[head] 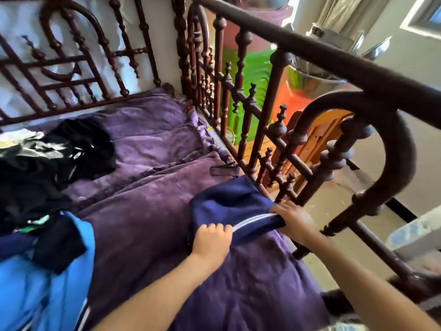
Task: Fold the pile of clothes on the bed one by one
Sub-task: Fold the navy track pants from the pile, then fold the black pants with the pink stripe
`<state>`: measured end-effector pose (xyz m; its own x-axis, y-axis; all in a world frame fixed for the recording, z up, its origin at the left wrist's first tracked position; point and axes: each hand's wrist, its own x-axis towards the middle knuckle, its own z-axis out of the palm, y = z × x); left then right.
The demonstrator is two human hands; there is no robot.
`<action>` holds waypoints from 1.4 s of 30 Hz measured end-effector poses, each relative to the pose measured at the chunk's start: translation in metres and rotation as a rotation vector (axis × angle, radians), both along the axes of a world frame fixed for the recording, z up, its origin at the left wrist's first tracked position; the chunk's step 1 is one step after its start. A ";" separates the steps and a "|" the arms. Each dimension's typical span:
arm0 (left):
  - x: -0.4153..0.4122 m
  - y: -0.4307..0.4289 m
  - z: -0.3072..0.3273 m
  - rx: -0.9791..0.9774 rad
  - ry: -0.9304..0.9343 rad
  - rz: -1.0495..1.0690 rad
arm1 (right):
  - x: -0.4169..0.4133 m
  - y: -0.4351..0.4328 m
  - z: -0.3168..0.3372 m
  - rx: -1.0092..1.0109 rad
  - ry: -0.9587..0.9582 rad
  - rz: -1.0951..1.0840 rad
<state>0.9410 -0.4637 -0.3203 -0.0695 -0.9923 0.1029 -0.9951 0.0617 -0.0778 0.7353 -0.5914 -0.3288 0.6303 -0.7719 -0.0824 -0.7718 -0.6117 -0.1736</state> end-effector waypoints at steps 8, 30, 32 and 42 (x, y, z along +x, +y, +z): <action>-0.089 0.079 -0.093 0.411 0.196 -0.059 | -0.077 0.103 -0.071 0.145 0.229 -0.012; 0.022 0.161 -0.078 0.534 0.124 0.262 | 0.014 0.150 -0.061 0.257 0.553 0.127; 0.049 0.184 -0.069 0.520 0.133 0.403 | 0.057 0.155 -0.054 0.224 0.498 0.216; 0.189 0.354 -0.008 0.201 0.085 0.938 | 0.239 0.241 0.013 0.093 0.383 0.573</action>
<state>1.1298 -0.1097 -0.3288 0.7610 -0.6398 -0.1072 -0.6479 -0.7577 -0.0779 0.9747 -0.3500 -0.3161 0.8499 -0.3049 -0.4297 -0.3487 -0.9369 -0.0250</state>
